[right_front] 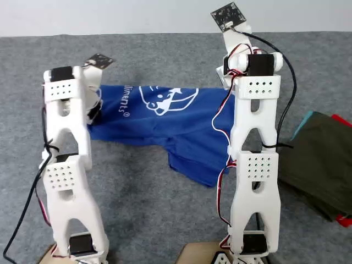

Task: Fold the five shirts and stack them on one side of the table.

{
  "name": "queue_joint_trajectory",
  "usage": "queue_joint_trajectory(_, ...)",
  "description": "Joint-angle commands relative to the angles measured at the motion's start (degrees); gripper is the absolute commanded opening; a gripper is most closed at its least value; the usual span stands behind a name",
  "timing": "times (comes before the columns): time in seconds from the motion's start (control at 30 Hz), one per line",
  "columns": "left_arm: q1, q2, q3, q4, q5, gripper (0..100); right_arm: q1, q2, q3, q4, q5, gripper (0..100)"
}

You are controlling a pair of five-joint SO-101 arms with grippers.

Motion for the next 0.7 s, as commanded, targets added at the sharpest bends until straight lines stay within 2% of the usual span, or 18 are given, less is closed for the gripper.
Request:
queue_joint_trajectory(0.0,-3.3,-4.4,0.0,1.6,-0.6,7,-0.5,-4.4,-2.5,2.4,-0.7,15.8)
queue_joint_trajectory(0.3,-4.9,-4.6,-0.3,1.6,-0.6,13,-1.8,-4.4,-2.5,2.4,-0.7,15.8)
queue_joint_trajectory(0.53,-3.4,-6.9,-2.2,1.6,-0.3,13,-2.1,-4.4,-2.5,2.4,-0.7,15.8)
queue_joint_trajectory(0.67,-1.1,-9.1,-3.5,1.6,2.4,10,-2.4,-4.4,-2.5,2.4,-0.7,15.2)
